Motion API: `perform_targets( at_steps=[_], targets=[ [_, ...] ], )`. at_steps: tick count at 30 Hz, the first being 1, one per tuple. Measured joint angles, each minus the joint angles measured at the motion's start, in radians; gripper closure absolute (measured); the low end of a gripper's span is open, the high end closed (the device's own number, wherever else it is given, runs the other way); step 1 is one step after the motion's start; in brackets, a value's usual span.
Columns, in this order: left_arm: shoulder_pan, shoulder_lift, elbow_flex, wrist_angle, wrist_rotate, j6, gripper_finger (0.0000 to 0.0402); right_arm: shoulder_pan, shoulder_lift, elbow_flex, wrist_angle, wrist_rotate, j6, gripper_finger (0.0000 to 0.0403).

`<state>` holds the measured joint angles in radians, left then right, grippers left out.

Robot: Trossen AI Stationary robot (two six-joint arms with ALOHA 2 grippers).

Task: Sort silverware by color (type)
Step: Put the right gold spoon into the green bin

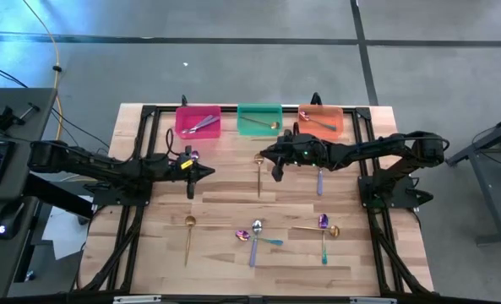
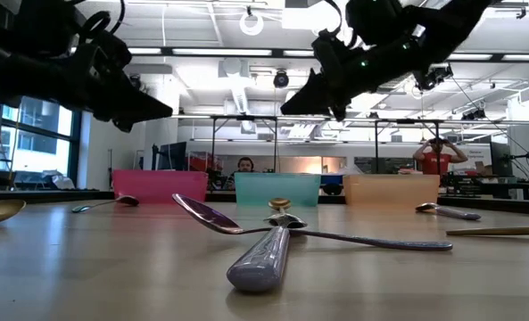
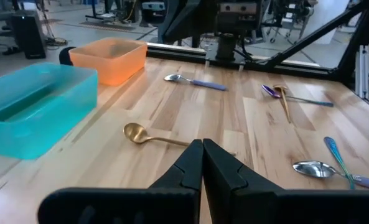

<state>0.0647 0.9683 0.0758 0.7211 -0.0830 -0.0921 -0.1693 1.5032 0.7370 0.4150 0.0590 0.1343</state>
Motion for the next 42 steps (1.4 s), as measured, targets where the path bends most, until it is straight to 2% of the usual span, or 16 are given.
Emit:
perform_targets(
  at_steps=[6, 14, 21, 25, 30, 33, 37, 42],
  targets=[
    [0.0, 0.0, -0.044, 0.036, -0.005, -0.009, 0.0401, 0.027, 0.0, 0.147, -0.358, 0.091, 0.035, 0.0402],
    [0.0, 0.0, -0.062, 0.034, -0.008, -0.035, 0.0401, 0.156, 0.003, 0.216, -0.591, 0.086, 0.171, 0.0402],
    [0.0, 0.0, -0.062, 0.032, -0.008, -0.02, 0.0401, 0.316, 0.003, 0.246, -0.858, 0.068, 0.439, 0.04],
    [0.0, 0.0, -0.062, 0.031, -0.007, -0.028, 0.0401, 0.414, 0.003, 0.283, -1.005, 0.067, 0.573, 0.0365],
    [0.0, 0.0, -0.062, 0.031, 0.0, -0.028, 0.0401, 0.515, 0.005, 0.284, -1.117, 0.032, 0.739, 0.0282],
    [0.0, 0.0, -0.062, 0.031, 0.013, -0.036, 0.0401, 0.576, 0.011, 0.243, -1.133, -0.002, 0.819, 0.0247],
    [0.0, 0.0, -0.062, 0.029, 0.031, -0.041, 0.0401, 0.646, 0.036, 0.185, -1.122, -0.016, 0.875, 0.0238],
    [0.0, 0.0, -0.062, 0.025, 0.031, -0.05, 0.0401, 0.671, 0.108, 0.157, -1.098, -0.063, 0.873, 0.0252]
  ],
)
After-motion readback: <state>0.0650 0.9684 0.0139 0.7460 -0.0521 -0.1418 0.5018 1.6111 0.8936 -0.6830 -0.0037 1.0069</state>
